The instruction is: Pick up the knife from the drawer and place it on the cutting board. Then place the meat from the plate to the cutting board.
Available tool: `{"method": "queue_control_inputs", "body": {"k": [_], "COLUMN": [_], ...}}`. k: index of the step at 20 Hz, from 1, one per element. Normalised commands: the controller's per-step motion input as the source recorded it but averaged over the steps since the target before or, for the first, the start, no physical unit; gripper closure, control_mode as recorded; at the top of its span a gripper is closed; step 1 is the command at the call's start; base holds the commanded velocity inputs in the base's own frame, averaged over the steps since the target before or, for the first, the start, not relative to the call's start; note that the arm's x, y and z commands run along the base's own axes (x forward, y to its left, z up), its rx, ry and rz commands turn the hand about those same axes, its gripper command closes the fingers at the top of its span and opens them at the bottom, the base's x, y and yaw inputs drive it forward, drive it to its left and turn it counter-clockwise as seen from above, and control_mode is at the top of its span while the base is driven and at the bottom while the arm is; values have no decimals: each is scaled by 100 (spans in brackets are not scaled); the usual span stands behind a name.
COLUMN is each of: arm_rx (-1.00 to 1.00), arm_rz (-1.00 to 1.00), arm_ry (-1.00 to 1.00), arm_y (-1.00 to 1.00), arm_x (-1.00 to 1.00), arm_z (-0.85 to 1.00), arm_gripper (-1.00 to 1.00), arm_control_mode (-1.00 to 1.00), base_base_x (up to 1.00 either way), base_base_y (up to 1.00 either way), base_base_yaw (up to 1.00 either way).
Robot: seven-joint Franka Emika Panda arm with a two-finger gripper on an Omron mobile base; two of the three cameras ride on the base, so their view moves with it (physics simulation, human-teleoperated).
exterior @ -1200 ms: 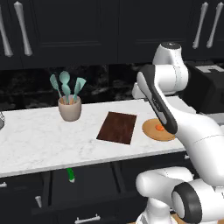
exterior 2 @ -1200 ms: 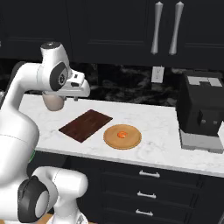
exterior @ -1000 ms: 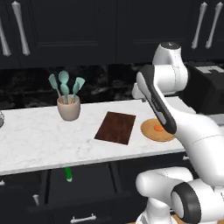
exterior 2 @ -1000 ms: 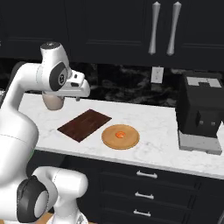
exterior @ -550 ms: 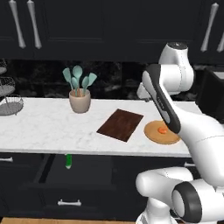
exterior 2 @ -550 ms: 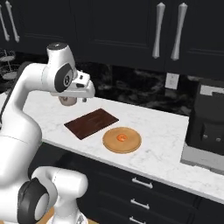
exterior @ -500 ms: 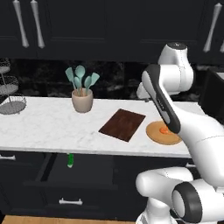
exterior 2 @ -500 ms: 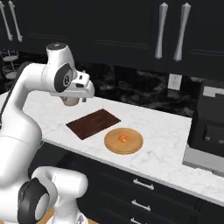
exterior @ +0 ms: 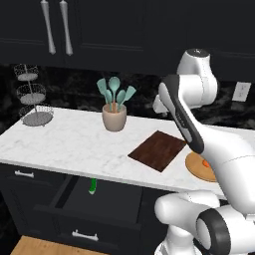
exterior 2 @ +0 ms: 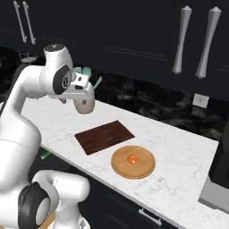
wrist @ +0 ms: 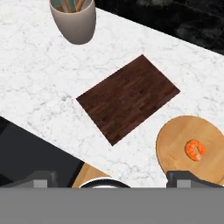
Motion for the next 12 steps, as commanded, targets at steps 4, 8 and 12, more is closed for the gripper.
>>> {"method": "queue_control_inputs", "body": {"k": [4,8,12], "arm_rx": [0,0,0], "arm_rz": [0,0,0], "arm_ry": [0,0,0], "arm_y": [0,0,0], "arm_x": [0,0,0], "arm_z": [0,0,0], "arm_gripper": [-100,-100,-100], "arm_control_mode": [100,100,100], "base_base_x": [30,24,0], "base_base_y": [-38,-5,0], "base_base_yaw": [25,14,0]}}
